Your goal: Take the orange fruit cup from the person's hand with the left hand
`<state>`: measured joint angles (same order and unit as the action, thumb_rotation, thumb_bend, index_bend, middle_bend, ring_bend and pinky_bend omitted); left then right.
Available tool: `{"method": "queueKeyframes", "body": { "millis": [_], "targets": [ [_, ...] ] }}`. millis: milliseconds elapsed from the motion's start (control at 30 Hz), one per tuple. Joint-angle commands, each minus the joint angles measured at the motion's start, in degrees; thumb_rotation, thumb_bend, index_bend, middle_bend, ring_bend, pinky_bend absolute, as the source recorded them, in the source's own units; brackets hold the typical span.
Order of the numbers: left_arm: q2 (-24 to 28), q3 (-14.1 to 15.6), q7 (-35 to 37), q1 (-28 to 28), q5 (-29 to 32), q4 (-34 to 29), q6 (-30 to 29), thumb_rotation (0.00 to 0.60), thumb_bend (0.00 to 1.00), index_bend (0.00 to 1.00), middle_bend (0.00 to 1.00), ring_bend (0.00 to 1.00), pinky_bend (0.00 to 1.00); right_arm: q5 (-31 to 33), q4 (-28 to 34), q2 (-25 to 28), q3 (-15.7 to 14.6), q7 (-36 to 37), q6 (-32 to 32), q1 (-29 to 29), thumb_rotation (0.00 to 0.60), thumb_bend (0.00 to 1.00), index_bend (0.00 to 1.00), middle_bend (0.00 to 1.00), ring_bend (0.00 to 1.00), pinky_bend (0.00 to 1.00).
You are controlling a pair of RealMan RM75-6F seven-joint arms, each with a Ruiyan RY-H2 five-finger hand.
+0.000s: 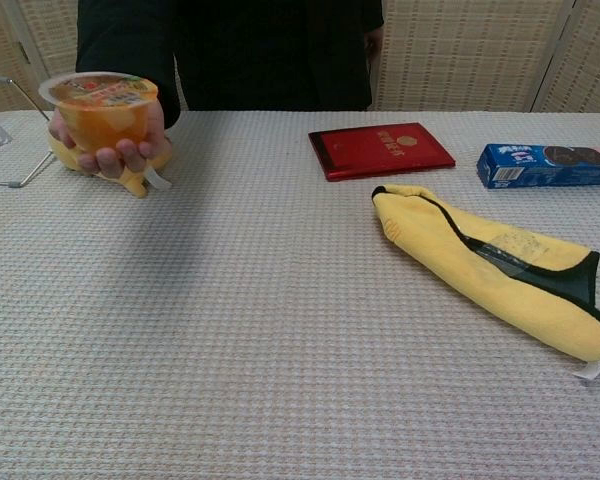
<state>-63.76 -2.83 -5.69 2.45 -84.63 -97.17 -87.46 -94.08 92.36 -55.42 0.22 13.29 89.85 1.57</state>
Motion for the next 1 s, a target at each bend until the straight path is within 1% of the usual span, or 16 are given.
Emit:
{"method": "queueKeyframes", "body": {
  "millis": [33,267,467,533,567,667,700,767,867,1000],
  "targets": [
    [-0.1,0.0,-0.1,0.1,0.0,0.0,0.1,0.600,0.00,0.42,0.17,0.17,0.37,0.0,0.1,0.0,0.0,-0.1,-0.2,0.1,0.600,0.20,0.10,0.22,0.07,0.13],
    [0.4,-0.2,-1.1,1.1,-0.6,-0.3,1.1,0.600,0.00,0.42,0.17,0.17,0.37,0.2,0.2,0.3,0.2,0.0,-0.3,0.3,0.600,0.20,0.10,0.22,0.07,0.13],
    [1.4,-1.4,-1.5,4.7,-3.5,-1.2,3.5,0.600,0.00,0.33,0.17,0.17,0.37,0.1,0.7,0.8,0.6,-0.1,0.4,0.4,0.600,0.20,0.10,0.22,0.07,0.13],
    [2.0,-1.9,-1.8,6.1,-4.4,-1.6,4.5,0.600,0.00,0.28,0.17,0.17,0.37,0.0,1.0,1.0,0.8,-0.4,0.7,0.4,0.600,0.20,0.10,0.22,0.07,0.13],
    [2.3,-2.2,-2.1,6.8,-4.9,-1.9,5.0,0.600,0.00,0.24,0.16,0.17,0.37,0.0,1.2,1.0,0.9,-0.6,0.9,0.4,0.600,0.20,0.10,0.22,0.07,0.13],
    [3.6,-3.1,-1.2,10.1,-6.5,-3.0,8.1,0.600,0.00,0.05,0.11,0.17,0.36,-0.4,1.9,1.4,0.8,-0.4,0.8,0.5,0.600,0.20,0.10,0.22,0.07,0.13],
    [4.1,-3.4,-0.6,11.1,-6.6,-3.3,9.3,0.600,0.00,0.01,0.08,0.16,0.35,-0.3,2.0,1.5,0.8,-0.6,0.8,0.5,0.600,0.20,0.10,0.22,0.07,0.13],
    [5.0,-4.2,-0.2,13.5,-6.6,-3.9,12.0,0.600,0.00,0.00,0.06,0.15,0.34,-0.2,2.5,1.6,0.8,-1.1,0.8,0.4,0.600,0.20,0.10,0.22,0.07,0.13],
    [6.0,-5.2,-2.1,16.4,-5.6,-5.4,15.9,0.600,0.00,0.00,0.06,0.13,0.31,-0.5,2.8,1.9,0.6,-1.2,1.0,0.3,0.600,0.20,0.10,0.22,0.07,0.13],
    [7.6,-5.3,-4.2,20.0,-4.9,-8.3,21.4,0.600,0.00,0.02,0.04,0.11,0.30,-0.1,2.9,2.2,0.5,-1.2,1.4,-0.2,0.600,0.20,0.10,0.22,0.07,0.13]
  ]
}}
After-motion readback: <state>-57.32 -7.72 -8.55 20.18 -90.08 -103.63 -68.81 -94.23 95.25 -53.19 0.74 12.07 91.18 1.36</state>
